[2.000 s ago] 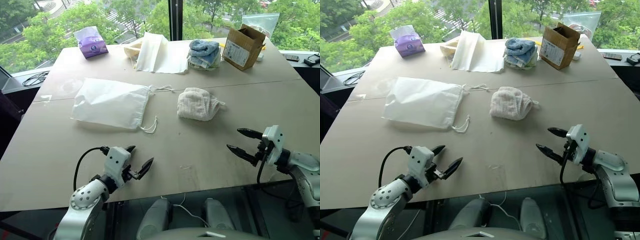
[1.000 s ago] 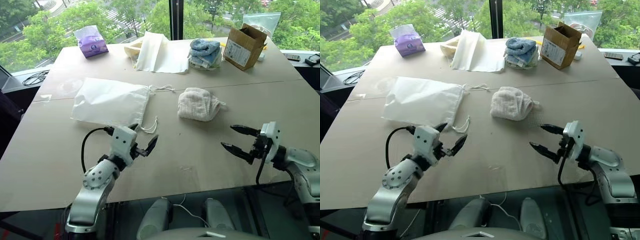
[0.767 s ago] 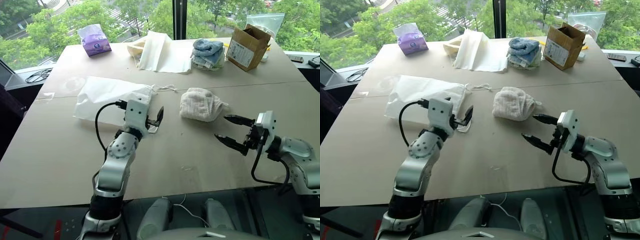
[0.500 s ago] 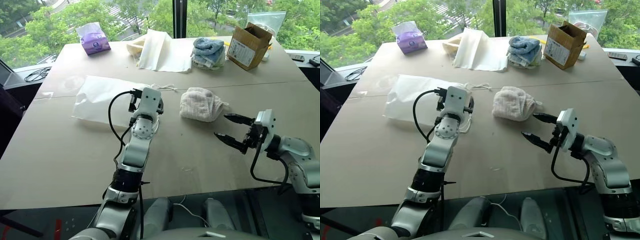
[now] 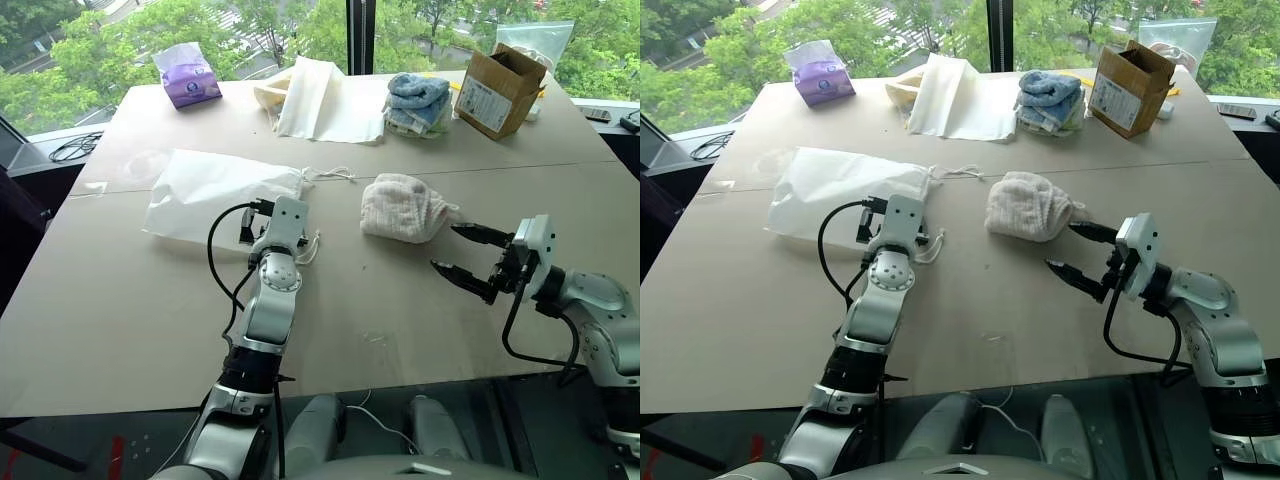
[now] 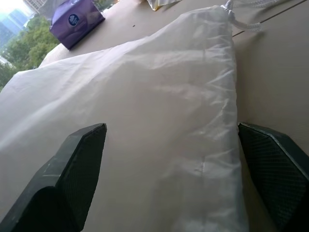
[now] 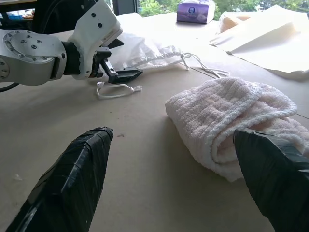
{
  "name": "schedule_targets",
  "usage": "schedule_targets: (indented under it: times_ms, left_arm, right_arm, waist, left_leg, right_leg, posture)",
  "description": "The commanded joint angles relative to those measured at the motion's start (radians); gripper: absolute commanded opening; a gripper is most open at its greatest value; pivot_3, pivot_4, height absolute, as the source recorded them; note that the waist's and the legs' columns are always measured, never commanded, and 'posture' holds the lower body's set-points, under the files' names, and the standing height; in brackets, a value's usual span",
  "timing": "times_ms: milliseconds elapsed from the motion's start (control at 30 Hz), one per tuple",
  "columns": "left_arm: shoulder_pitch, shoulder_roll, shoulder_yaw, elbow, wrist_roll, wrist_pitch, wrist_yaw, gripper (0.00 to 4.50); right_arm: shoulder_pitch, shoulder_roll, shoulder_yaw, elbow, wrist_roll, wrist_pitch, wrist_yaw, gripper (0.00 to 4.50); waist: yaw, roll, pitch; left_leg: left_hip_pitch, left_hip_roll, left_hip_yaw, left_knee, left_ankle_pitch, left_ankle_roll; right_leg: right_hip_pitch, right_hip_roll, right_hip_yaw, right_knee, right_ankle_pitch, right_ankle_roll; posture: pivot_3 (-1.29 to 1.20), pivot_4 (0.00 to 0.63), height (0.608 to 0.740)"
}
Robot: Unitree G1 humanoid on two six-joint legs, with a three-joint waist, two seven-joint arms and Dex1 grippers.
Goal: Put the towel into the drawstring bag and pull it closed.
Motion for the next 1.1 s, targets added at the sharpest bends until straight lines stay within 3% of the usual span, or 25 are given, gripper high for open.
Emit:
schedule_targets:
  times_ms: [33,133,333,367,400,600,833,1100]
  left_arm:
    - [-0.012,0.03,0.018,0.002,0.032,-0.04,0.024,4.23]
    - [-0.012,0.04,0.014,0.004,0.037,-0.063,0.022,3.49]
    - [-0.009,0.046,0.024,0.006,0.065,-0.059,0.038,0.95]
    - [-0.008,0.048,0.025,0.005,0.068,-0.06,0.041,0.74]
    - [-0.007,0.05,0.026,0.005,0.071,-0.061,0.042,0.13]
    - [-0.004,0.067,0.048,-0.05,0.058,-0.097,0.022,0.06]
    - [0.004,0.174,0.101,-0.23,-0.018,-0.096,-0.183,0.06]
    - [-0.044,0.239,0.222,-0.335,-0.253,0.031,-0.443,0.06]
  right_arm:
    - [-0.016,-0.015,-0.033,-0.031,0.013,-0.008,-0.005,4.41]
    - [-0.015,-0.015,-0.032,-0.027,0.01,-0.011,-0.006,4.5]
    - [-0.012,-0.012,-0.032,-0.021,0.008,-0.013,-0.013,4.5]
    - [-0.013,-0.012,-0.031,-0.02,0.007,-0.014,-0.014,4.5]
    - [-0.014,-0.011,-0.031,-0.018,0.006,-0.015,-0.015,4.5]
    - [-0.042,-0.011,-0.033,-0.016,0.009,0.005,-0.04,4.5]
    - [-0.204,0.028,0.042,-0.009,-0.126,0.217,-0.305,4.5]
    - [-0.479,0.149,0.135,0.205,-0.202,0.258,-0.356,4.5]
  waist:
    - [0.0,0.0,0.0]
    - [0.001,0.0,0.0]
    - [0.0,0.0,0.0]
    - [0.0,0.0,0.0]
    - [0.0,0.0,0.0]
    - [0.0,0.0,0.0]
    - [-0.007,0.0,0.0]
    - [-0.027,0.0,0.0]
  left_leg:
    - [0.0,0.0,0.0,0.0,0.0,0.0]
    - [0.0,0.0,0.0,0.0,0.0,0.0]
    - [-0.004,-0.001,0.0,0.001,0.0,0.0]
    - [-0.004,-0.001,0.0,0.001,0.0,0.0]
    - [-0.004,-0.001,0.0,0.001,0.0,0.0]
    - [-0.005,-0.001,0.001,0.003,0.0,0.0]
    - [-0.005,0.0,0.002,0.005,0.001,-0.002]
    - [-0.006,0.0,0.001,0.006,0.001,-0.002]
  right_leg:
    - [0.0,0.0,0.0,0.0,0.0,0.0]
    - [-0.001,0.0,0.0,0.001,0.0,0.0]
    - [-0.005,-0.001,0.0,0.002,0.0,0.0]
    - [-0.006,-0.001,0.0,0.003,0.0,0.0]
    - [-0.006,-0.001,0.0,0.004,0.0,0.0]
    - [-0.007,-0.001,0.001,0.007,0.0,0.0]
    - [-0.01,-0.001,0.003,0.013,0.0,0.0]
    - [-0.01,0.0,0.002,0.013,0.0,0.0]
  posture:
    - [0.0,0.15,0.74]
    - [0.0,0.15,0.74]
    - [0.0,0.15,0.74]
    - [0.0,0.15,0.74]
    - [0.0,0.15,0.74]
    - [0.0,0.15,0.74]
    - [0.0,0.15,0.74]
    - [0.0,0.15,0.74]
